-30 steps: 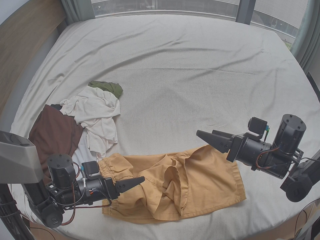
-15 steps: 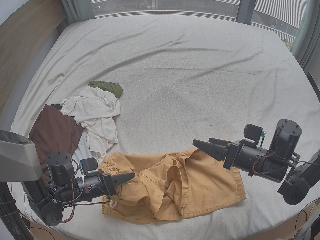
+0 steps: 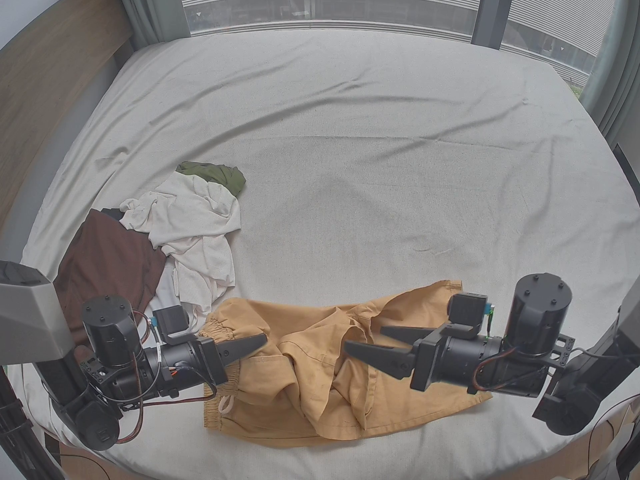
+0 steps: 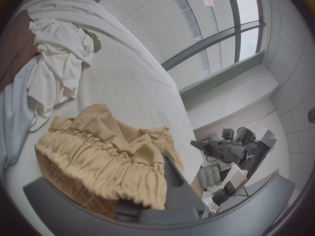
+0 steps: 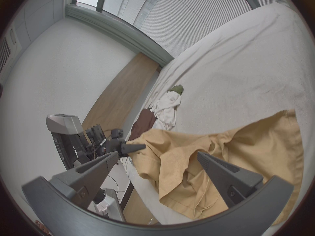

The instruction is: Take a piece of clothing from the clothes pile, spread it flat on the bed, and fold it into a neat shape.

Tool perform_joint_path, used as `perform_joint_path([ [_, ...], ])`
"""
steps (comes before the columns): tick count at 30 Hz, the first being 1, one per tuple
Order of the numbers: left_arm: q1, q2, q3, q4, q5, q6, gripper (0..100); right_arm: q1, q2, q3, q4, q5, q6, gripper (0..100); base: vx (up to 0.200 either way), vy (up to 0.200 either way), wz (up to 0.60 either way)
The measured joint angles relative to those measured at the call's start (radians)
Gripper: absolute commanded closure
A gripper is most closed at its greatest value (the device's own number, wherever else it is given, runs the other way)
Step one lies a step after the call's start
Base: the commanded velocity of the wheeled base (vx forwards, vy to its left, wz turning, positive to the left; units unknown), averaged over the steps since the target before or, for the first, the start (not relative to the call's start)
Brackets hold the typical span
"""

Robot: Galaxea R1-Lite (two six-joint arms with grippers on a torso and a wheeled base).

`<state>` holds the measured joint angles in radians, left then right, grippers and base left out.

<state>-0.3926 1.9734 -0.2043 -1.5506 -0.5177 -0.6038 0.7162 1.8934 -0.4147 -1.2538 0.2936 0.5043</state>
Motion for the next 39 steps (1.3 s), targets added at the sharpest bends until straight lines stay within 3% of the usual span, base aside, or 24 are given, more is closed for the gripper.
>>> perform_joint_path([
  [11, 0.002, -0.005, -0.014, 0.000, 0.004, -0.001, 100, 0.024, 0.167, -0.068, 0.004, -0.009, 0.004, 0, 0.000, 0.000, 0.00],
  [31, 0.002, -0.007, -0.035, 0.000, 0.030, -0.004, 100, 0.045, 0.304, -0.231, 0.039, -0.121, 0.026, 0, 0.000, 0.000, 0.00],
  [32, 0.002, -0.008, -0.034, 0.000, 0.030, -0.004, 100, 0.043, 0.309, -0.236, 0.037, -0.123, 0.034, 100, 0.000, 0.000, 0.00],
  [39, 0.001, -0.007, -0.035, 0.000, 0.030, -0.004, 100, 0.041, 0.323, -0.253, 0.027, -0.125, 0.079, 100, 0.000, 0.000, 0.00],
])
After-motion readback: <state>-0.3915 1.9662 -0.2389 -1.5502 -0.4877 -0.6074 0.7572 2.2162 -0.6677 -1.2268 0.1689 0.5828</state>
